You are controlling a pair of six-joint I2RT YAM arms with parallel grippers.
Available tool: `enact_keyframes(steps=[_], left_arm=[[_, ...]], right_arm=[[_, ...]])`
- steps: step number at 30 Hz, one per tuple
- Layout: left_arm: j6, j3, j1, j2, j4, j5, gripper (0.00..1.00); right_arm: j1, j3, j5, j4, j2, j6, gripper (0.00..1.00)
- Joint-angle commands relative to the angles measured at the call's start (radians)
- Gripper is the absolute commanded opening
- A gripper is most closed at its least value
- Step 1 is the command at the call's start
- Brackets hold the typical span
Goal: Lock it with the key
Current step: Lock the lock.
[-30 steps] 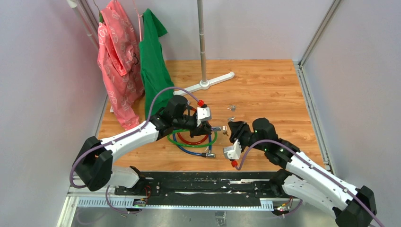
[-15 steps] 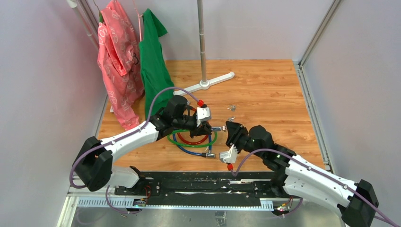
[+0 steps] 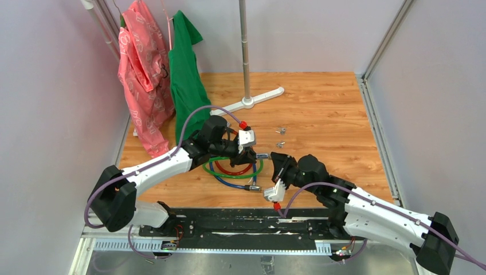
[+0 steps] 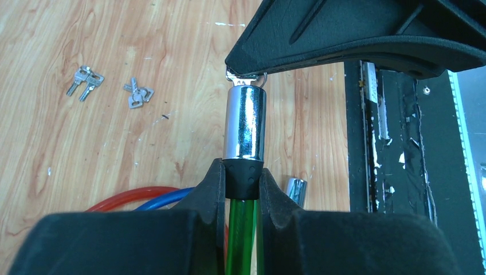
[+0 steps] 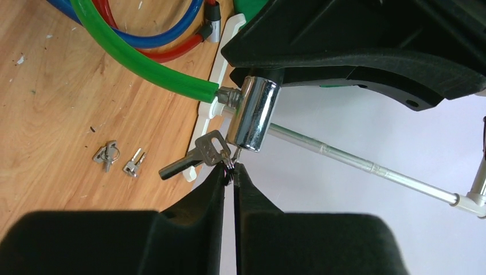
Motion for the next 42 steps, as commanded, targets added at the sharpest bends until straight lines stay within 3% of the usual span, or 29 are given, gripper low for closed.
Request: enact_keyframes(steps=[1,4,9,12,16,24,30,32,36,42], left_arm=[[0.024,-0.021,0.003,0.013,-0.1,-0.03,0.0],[0.024,-0.02,0.002,0.011,-0.103,-0.03,0.0],[0.024,-0.022,0.002,0.008,-0.107,-0.03,0.0],[0.025,-0.024,0.002,0.008,-0.107,-0.027,0.0],[0.025,-0.023,-0.001,0.012,-0.097,-0.027,0.0],[0.03,-0.023,-0.012,0.015,-0.1,-0.036,0.0],[0.023,-0.024,-0.014,0.018,-0.093,-0.038,0.0],[0.03,-0.024,-0.014,0.014,-0.101,-0.044,0.0],[0.048,-0.029,-0.009,0.008,-0.123,-0.056,0.0],[0.055,-0.021,-0.003,0.011,-0.134,-0.041,0.0]], right_arm=[[0.016,0.012,0.007,0.02,-0.002,0.063,0.08],[0.016,0.02,0.004,0.02,-0.004,0.138,0.0],[0.015,0.08,-0.043,-0.033,-0.015,0.371,0.0],[-0.018,0.164,-0.17,-0.153,0.012,0.613,0.0],[-0.054,0.231,-0.326,-0.193,0.09,0.794,0.0],[-0.14,0.213,-0.419,-0.049,0.095,0.985,0.0],[-0.162,0.212,-0.431,-0.095,0.088,0.978,0.0],[-0.162,0.213,-0.402,-0.135,0.082,0.977,0.06],[-0.163,0.158,-0.348,-0.193,0.008,0.929,0.34],[-0.164,0.141,-0.294,-0.28,-0.083,0.943,0.5]])
